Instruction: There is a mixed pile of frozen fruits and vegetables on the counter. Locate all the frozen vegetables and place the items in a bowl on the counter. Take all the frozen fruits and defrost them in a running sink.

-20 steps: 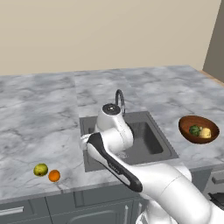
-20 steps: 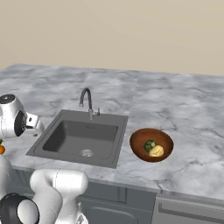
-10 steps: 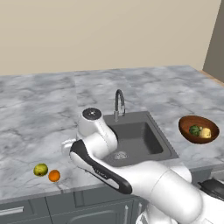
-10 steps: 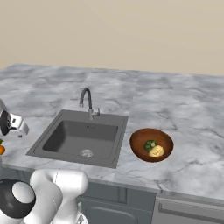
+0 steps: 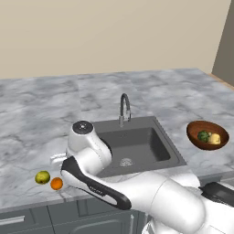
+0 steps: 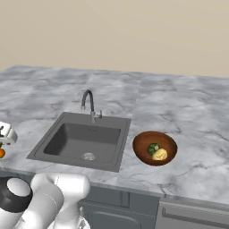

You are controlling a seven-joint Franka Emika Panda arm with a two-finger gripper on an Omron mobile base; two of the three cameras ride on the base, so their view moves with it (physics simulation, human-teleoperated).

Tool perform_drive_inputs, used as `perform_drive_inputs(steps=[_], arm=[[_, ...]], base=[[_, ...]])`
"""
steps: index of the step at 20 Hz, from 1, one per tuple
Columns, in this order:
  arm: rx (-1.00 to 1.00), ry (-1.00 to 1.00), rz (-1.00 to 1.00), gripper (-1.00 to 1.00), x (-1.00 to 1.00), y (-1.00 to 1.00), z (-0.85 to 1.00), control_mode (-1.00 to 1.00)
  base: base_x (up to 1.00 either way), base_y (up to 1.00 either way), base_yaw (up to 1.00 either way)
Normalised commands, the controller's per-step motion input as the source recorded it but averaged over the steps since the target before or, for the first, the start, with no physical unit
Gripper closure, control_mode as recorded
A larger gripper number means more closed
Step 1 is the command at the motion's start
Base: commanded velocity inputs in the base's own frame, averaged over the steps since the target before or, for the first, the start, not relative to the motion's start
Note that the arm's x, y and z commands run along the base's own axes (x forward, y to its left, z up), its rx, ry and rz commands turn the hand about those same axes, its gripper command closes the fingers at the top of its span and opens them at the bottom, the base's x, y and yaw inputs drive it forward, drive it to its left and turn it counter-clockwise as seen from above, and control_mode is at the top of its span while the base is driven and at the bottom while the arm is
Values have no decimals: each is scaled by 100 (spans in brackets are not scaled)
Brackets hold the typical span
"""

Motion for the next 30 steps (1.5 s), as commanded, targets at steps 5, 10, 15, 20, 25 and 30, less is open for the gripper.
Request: perform_drive_inputs(steps=[5,10,15,20,25,30], arm=[[0,6,0,-100,-4,39,-34,-100],[0,5,0,-100,0,39,-33,-100],[0,5,0,-100,2,31,-29,-100],[0,5,0,-100,23,16,-21,-100],[0,3,0,-100,28,4,-14,-100],[0,4,0,-100,8,16,-35,-100]], base=[[0,0,0],[0,0,0],[0,0,0],[0,0,0],[0,0,0],[0,0,0]])
